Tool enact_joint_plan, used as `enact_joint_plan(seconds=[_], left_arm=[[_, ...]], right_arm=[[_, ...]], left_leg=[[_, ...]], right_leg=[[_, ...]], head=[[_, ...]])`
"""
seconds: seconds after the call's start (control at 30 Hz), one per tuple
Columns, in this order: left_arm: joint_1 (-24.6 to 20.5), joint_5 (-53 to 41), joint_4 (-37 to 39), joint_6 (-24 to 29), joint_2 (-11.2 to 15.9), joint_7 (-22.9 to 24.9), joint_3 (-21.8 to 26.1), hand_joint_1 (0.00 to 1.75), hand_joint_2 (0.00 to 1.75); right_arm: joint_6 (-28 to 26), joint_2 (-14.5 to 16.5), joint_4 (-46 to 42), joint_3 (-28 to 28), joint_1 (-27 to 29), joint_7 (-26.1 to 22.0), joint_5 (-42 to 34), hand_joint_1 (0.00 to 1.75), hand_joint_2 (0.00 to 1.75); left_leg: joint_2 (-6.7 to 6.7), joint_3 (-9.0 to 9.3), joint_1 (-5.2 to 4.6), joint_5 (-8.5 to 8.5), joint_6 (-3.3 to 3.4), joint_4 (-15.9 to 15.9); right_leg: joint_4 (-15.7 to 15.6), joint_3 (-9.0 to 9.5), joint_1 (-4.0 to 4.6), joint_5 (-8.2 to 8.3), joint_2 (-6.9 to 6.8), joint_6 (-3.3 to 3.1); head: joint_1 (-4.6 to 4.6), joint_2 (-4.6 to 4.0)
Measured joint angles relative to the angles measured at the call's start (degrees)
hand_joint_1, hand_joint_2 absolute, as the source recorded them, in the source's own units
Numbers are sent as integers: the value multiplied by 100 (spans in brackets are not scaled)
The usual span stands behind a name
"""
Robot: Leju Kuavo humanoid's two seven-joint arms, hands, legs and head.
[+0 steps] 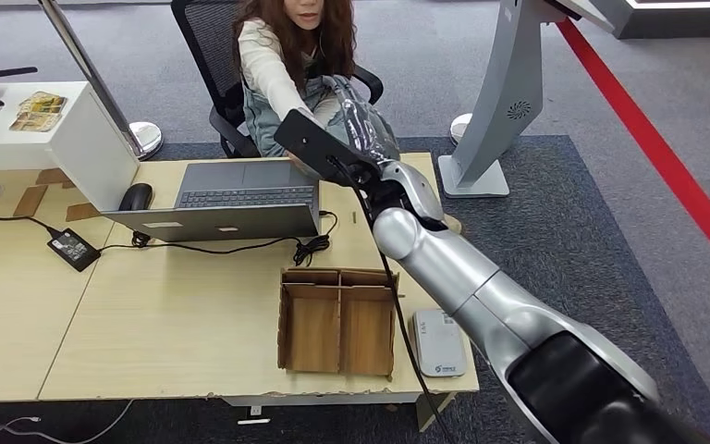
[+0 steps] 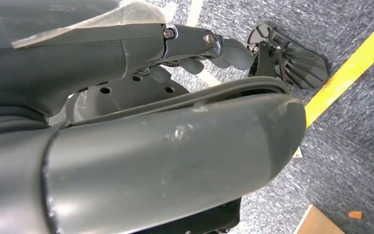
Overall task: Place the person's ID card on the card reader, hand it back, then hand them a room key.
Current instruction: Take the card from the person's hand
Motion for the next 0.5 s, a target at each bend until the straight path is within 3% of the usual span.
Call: enact_joint_plan(seconds=[0.1,0.23,0.3,0.5], left_arm=[[2,13,0,2,2,14,0,0,0],[3,25,0,11,3,24,0,0,0],[4,29,0,13,4,27,0,0,0],[7,36,0,13,6,30,0,0,0]], right_arm=[[-2,42,135,31,-9,-33,-18,3,175],[-2,79,257,73,-14,-54,-52,165,175],[-2,93,302,91,-14,-69,-65,175,175],[-3,118,440,142,-14,-122,-79,175,175]], left_leg=[[0,0,0,0,0,0],[0,1,0,0,0,0],[0,1,0,0,0,0],[0,1,0,0,0,0]], right_leg=[[0,0,0,0,0,0],[0,0,0,0,0,0],[0,0,1,0,0,0],[0,0,0,0,1,0]], head=[[0,1],[0,1],[0,0],[0,1]])
